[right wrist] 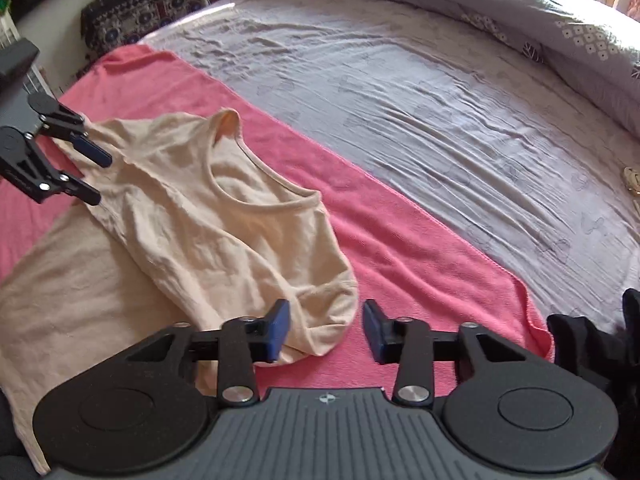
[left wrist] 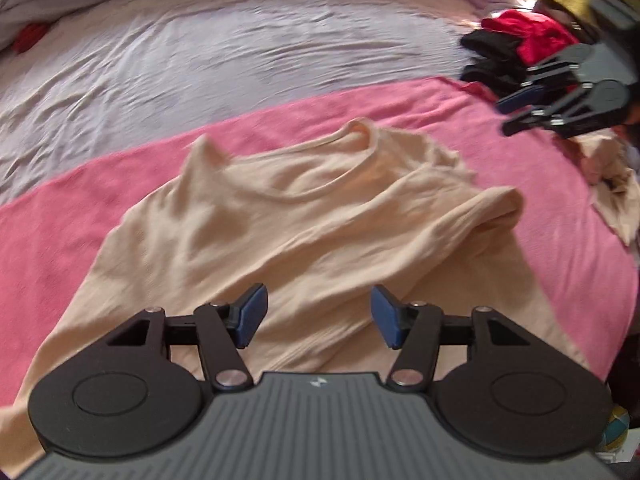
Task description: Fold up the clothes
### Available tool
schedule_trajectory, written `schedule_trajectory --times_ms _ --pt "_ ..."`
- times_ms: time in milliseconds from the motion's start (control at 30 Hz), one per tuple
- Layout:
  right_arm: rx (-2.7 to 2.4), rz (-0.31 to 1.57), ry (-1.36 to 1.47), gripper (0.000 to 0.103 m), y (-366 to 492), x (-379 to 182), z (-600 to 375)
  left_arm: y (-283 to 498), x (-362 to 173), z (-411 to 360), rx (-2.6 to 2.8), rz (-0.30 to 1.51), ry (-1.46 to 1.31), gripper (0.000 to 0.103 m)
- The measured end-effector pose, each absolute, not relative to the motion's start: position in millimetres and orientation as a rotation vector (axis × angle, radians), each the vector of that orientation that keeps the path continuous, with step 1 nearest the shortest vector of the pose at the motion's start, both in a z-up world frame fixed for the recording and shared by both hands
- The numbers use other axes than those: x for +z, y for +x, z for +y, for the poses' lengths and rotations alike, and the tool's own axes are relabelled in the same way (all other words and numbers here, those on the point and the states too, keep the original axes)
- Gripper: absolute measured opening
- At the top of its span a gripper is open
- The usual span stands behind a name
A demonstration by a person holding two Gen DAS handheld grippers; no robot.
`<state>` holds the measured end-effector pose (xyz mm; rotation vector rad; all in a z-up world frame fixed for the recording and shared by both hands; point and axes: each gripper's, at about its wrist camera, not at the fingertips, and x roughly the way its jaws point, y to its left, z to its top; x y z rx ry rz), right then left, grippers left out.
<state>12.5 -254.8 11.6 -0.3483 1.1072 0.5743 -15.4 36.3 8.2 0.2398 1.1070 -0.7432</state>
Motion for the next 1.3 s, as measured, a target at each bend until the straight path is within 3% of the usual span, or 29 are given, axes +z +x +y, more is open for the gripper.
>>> schedule_trajectory --times_ms 200,533,567,633,700,967,1100,1167,1200,1267,1300 --pt "0.781 1.177 -0.448 0.019 30 -21 -219 -24 13 -64 -1.065 0.911 0.329 0.060" --pt "0.870 1.307 -0.447 0.025 39 -69 -211 -33 -64 -97 -1.159 1.125 0.426 0.060" --pt "0.876 1.305 -0.454 0.023 36 -70 -210 -35 -67 -97 -1.159 1.136 0.434 0.060" --pt "0.890 1.302 -0.468 0.008 31 -73 -206 -40 -71 -97 -1.160 1.142 0.454 0.060" --pt "0.848 1.249 -0.526 0.005 27 -66 -204 -42 -71 -96 -1.159 1.141 0.455 0.061" --pt "0.669 1.075 -0.548 0.004 48 -49 -206 -35 -74 -104 -1.114 1.141 0.449 0.063" --pt "0.607 1.070 -0.552 0.005 45 -83 -209 -35 -74 -104 -1.089 1.148 0.445 0.064" --pt "0.561 1.055 -0.459 0.011 42 -72 -220 -37 -70 -99 -1.078 1.156 0.432 0.064" --pt "0.557 1.044 -0.458 0.027 35 -65 -223 -38 -67 -94 -1.075 1.163 0.419 0.064" --pt "0.555 1.021 -0.473 0.048 19 -51 -230 -40 -60 -83 -1.069 1.171 0.400 0.064" --pt "0.554 1.009 -0.481 0.049 11 -44 -233 -41 -55 -76 -1.068 1.169 0.394 0.064"
